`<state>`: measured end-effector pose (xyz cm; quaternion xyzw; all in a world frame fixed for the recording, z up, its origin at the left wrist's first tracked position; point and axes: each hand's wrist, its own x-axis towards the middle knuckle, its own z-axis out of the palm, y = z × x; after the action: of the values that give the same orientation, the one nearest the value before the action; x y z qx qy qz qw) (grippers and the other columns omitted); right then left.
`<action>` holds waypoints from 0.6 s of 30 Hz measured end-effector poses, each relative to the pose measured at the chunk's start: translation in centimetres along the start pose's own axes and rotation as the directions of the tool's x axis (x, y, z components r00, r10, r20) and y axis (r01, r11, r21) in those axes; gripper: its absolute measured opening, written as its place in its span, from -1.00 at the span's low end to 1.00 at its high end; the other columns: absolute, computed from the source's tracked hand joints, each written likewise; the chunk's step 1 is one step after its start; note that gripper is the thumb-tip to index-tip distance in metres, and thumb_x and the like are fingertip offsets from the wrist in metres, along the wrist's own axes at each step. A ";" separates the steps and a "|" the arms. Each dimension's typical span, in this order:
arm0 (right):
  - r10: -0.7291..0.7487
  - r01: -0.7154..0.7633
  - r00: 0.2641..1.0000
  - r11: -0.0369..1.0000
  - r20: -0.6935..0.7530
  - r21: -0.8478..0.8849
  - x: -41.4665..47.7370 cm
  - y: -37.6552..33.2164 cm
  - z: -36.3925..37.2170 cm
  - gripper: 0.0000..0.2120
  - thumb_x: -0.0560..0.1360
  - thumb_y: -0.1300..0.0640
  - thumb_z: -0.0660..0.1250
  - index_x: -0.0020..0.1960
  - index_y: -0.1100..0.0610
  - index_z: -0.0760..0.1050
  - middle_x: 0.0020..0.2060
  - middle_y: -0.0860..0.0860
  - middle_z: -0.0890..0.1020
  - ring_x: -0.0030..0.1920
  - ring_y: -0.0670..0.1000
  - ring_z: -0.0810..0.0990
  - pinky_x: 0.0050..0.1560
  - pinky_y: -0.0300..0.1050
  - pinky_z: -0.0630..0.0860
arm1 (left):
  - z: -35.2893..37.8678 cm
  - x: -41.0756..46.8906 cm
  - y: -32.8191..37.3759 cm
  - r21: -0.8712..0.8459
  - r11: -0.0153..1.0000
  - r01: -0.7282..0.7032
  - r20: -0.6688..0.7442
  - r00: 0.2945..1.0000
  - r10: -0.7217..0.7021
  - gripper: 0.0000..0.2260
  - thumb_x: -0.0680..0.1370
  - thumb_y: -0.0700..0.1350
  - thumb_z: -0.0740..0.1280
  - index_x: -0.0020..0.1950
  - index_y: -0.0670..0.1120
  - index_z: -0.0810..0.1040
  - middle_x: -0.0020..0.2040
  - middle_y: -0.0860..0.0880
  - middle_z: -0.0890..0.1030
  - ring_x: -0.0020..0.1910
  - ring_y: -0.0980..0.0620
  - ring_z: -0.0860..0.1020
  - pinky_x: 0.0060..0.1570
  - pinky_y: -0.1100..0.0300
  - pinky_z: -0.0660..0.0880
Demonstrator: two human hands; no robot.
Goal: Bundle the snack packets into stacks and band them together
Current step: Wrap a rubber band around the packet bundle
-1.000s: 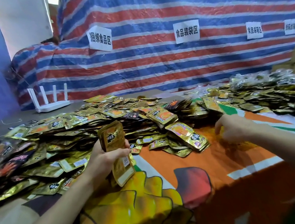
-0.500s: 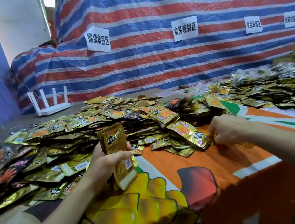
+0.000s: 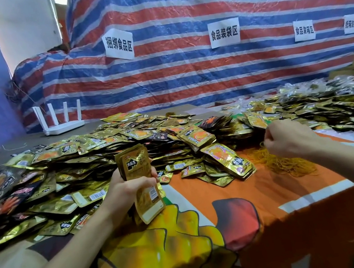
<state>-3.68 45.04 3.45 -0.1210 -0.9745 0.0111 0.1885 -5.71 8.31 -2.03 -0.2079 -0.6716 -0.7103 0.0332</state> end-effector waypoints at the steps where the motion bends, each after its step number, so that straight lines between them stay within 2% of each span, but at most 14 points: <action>1: 0.035 -0.034 0.999 0.998 -0.031 0.058 0.2 0.1 -0.2 -0.79 0.48 0.21 0.27 -0.21 0.29 0.61 -0.28 0.22 0.67 -0.38 0.12 0.53 -0.38 -0.11 0.41 | 0.0 0.1 -0.1 -0.035 0.999 0.014 -0.016 1.000 -0.015 -0.72 0.26 -0.27 0.41 -0.03 -0.19 0.63 -0.12 -0.15 0.65 -0.01 -0.21 0.65 0.19 -0.23 0.51; 5: 0.067 -0.040 0.996 0.922 -0.058 0.385 0.4 -1.2 -0.7 -0.74 0.51 0.21 0.29 -0.23 0.37 0.60 -0.40 0.25 0.62 -0.42 0.11 0.45 -0.37 -0.13 0.34 | -0.2 0.5 -0.2 -0.159 0.985 0.069 -0.047 0.996 -0.077 -0.69 0.26 -0.31 0.39 -0.01 -0.24 0.61 -0.16 -0.17 0.64 0.08 -0.32 0.65 0.22 -0.23 0.52; 8: 0.034 -0.027 0.999 0.769 0.001 0.639 0.2 -4.0 -0.7 -0.76 0.57 0.17 0.32 -0.16 0.31 0.63 -0.42 0.08 0.49 -0.38 0.04 0.41 -0.33 -0.11 0.33 | -0.2 0.4 0.2 -0.283 0.953 0.106 -0.036 0.992 -0.121 -0.65 0.24 -0.35 0.37 0.01 -0.24 0.57 -0.16 -0.19 0.58 -0.10 -0.24 0.62 0.12 -0.18 0.50; 11: -0.075 -0.054 0.990 0.571 0.117 0.820 -0.3 -8.2 -0.4 -0.83 0.59 0.16 0.34 -0.10 0.20 0.64 -0.33 0.07 0.47 -0.34 0.00 0.40 -0.38 -0.15 0.33 | -0.1 0.5 0.8 -0.407 0.900 0.156 -0.038 0.981 -0.188 -0.59 0.22 -0.37 0.36 0.07 -0.22 0.54 -0.16 -0.17 0.55 -0.19 -0.15 0.55 0.02 -0.09 0.48; 14: -0.182 -0.093 0.967 0.398 0.178 0.913 -0.6 -13.4 0.4 -0.85 0.57 0.20 0.35 -0.13 0.24 0.62 -0.30 0.06 0.47 -0.33 0.00 0.37 -0.41 -0.17 0.28 | -0.3 0.6 1.0 -0.416 0.885 0.208 -0.056 0.966 -0.253 -0.58 0.27 -0.44 0.37 0.12 -0.28 0.53 -0.15 -0.18 0.58 -0.20 -0.14 0.56 0.05 -0.12 0.49; 16: -0.271 -0.137 0.936 0.308 0.225 0.941 -0.8 -17.0 1.3 -0.84 0.55 0.23 0.35 -0.20 0.19 0.60 -0.35 0.02 0.46 -0.41 -0.04 0.35 -0.44 -0.19 0.24 | -0.3 0.6 1.3 -0.358 0.902 0.241 -0.103 0.950 -0.295 -0.65 0.40 -0.46 0.32 0.18 -0.37 0.54 -0.11 -0.22 0.62 -0.18 -0.17 0.59 0.11 -0.16 0.53; 18: -0.346 -0.162 0.903 0.275 0.255 0.948 -0.7 -20.0 2.0 -0.78 0.54 0.24 0.35 -0.29 0.14 0.59 -0.40 0.00 0.44 -0.45 -0.06 0.33 -0.46 -0.20 0.21 | -0.5 0.6 1.4 -0.351 0.898 0.265 -0.131 0.936 -0.327 -0.66 0.45 -0.44 0.29 0.22 -0.38 0.55 -0.09 -0.25 0.64 -0.16 -0.18 0.62 0.11 -0.17 0.56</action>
<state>-8.41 25.46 2.64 0.0805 -0.7907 0.6068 0.0115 -5.97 7.80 -0.49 -0.0380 -0.5617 -0.8251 -0.0479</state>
